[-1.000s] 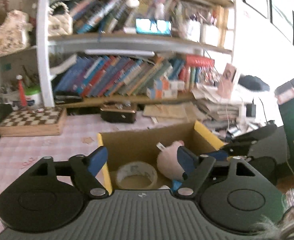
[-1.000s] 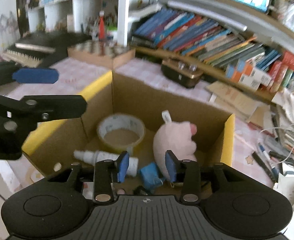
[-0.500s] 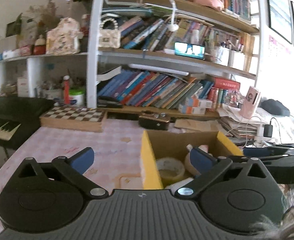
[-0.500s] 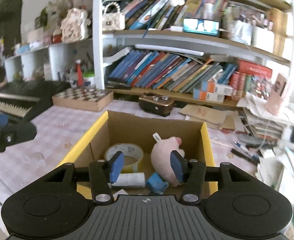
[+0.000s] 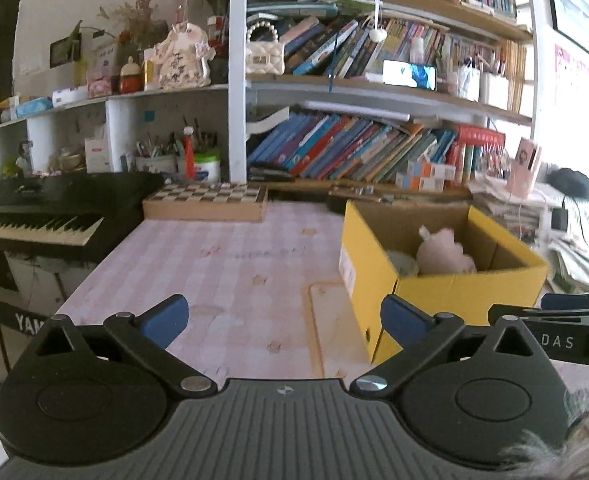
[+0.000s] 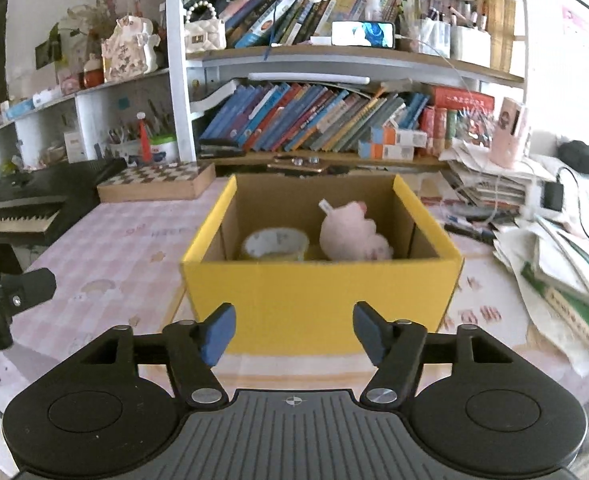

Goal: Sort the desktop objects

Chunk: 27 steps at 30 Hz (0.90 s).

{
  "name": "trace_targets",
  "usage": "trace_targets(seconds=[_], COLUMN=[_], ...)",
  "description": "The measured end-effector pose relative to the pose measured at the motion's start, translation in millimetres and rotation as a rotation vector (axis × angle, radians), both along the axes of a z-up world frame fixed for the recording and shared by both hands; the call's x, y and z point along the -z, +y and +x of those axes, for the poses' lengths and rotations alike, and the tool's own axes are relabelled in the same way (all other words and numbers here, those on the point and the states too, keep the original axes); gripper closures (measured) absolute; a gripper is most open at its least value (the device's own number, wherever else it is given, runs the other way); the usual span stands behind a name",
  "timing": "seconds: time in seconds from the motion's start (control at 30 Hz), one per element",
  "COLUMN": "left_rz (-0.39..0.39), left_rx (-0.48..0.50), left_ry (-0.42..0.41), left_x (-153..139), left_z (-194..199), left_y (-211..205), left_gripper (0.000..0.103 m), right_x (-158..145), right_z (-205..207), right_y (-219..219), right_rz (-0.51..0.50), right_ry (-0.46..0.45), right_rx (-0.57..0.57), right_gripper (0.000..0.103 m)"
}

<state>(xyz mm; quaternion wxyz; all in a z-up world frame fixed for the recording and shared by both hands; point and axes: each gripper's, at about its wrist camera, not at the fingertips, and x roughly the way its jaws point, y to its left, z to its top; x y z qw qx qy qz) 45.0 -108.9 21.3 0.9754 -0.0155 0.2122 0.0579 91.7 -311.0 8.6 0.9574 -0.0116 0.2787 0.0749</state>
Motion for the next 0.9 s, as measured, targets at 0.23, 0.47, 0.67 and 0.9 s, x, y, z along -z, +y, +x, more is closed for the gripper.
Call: trace_targets(seconds=[0.23,0.47,0.67,0.9], left_rz=[0.005,0.008,0.019,0.029], left_rx=[0.012,0.036,0.064,0.063], left_ry=[0.038,0.052,0.073,0.098], left_x=[9,13,17,20], left_z=[-22,-37,-47,-57], left_y=[12,15,12,18], left_gripper=[0.000,0.000,0.000,0.000], right_x=[8,13,19,24], right_z=[-37,-61,-71,-77], right_y=[24,34,33,38], right_rz=[-0.032,-0.057,-0.047,-0.035], right_ry=[0.037,0.040,0.059,0.076], right_rx=[-0.016,0.005,0.041,0.055], right_gripper=[0.027,0.016,0.012,0.008])
